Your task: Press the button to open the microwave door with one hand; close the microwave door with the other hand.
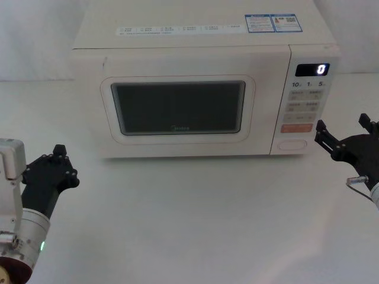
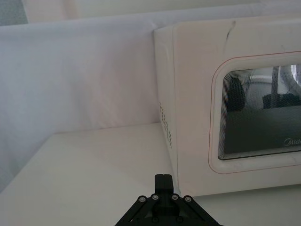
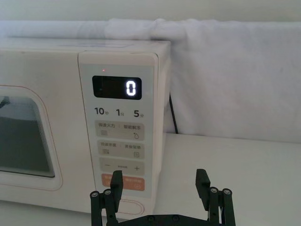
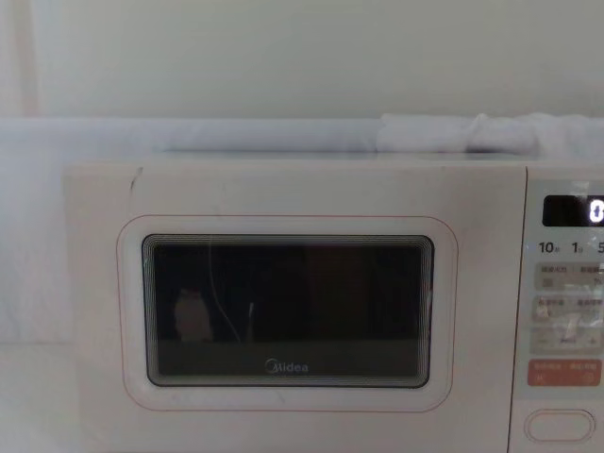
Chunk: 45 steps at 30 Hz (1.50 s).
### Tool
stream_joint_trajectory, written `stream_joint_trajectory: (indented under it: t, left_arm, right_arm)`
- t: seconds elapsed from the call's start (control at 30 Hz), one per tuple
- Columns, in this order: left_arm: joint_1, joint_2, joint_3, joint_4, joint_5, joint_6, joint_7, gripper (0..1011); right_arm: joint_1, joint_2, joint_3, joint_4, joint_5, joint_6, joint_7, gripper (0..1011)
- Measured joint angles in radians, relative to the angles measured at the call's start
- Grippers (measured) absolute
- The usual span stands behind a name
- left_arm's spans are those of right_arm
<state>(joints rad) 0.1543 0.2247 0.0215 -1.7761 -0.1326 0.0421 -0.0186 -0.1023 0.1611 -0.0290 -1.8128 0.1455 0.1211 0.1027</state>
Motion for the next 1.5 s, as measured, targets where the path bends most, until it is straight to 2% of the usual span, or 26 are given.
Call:
stream_joint_trajectory:
  t: [0.13, 0.3, 0.33, 0.47, 0.5, 0.57, 0.87, 1.07, 1.17, 1.5]
  left_arm:
    - [0.000, 0.000, 0.000, -0.001, -0.001, 0.000, 0.001, 39]
    - [0.000, 0.001, 0.001, -0.001, -0.003, -0.001, 0.001, 174]
    - [0.000, 0.001, 0.001, -0.001, -0.003, -0.001, 0.001, 229]
    - [0.000, 0.001, 0.001, -0.001, -0.003, -0.001, 0.001, 305]
    - [0.000, 0.001, 0.001, -0.002, -0.004, -0.001, 0.001, 364]
    - [0.000, 0.001, 0.001, -0.002, -0.004, -0.001, 0.001, 402]
    - [0.000, 0.001, 0.001, -0.002, -0.005, -0.001, 0.001, 732]
    - [0.000, 0.001, 0.001, -0.002, -0.005, -0.001, 0.001, 879]
    - [0.000, 0.001, 0.001, -0.002, -0.005, -0.001, 0.001, 991]
    - [0.000, 0.001, 0.001, -0.002, -0.005, -0.001, 0.001, 1001]
  right_arm:
    - [0.000, 0.000, 0.000, 0.000, 0.000, 0.000, 0.000, 1000]
    - [0.000, 0.000, 0.000, 0.000, 0.000, 0.000, 0.000, 1000]
    - [0.000, 0.000, 0.000, 0.000, 0.000, 0.000, 0.000, 1000]
    - [0.000, 0.000, 0.000, 0.000, 0.000, 0.000, 0.000, 1000]
    - [0.000, 0.000, 0.000, 0.000, 0.000, 0.000, 0.000, 1000]
    - [0.000, 0.000, 0.000, 0.000, 0.000, 0.000, 0.000, 1000]
    - [0.000, 0.000, 0.000, 0.000, 0.000, 0.000, 0.000, 1000]
    - [0.000, 0.000, 0.000, 0.000, 0.000, 0.000, 0.000, 1000]
    - [0.000, 0.000, 0.000, 0.000, 0.000, 0.000, 0.000, 1000]
    - [0.000, 0.000, 0.000, 0.000, 0.000, 0.000, 0.000, 1000]
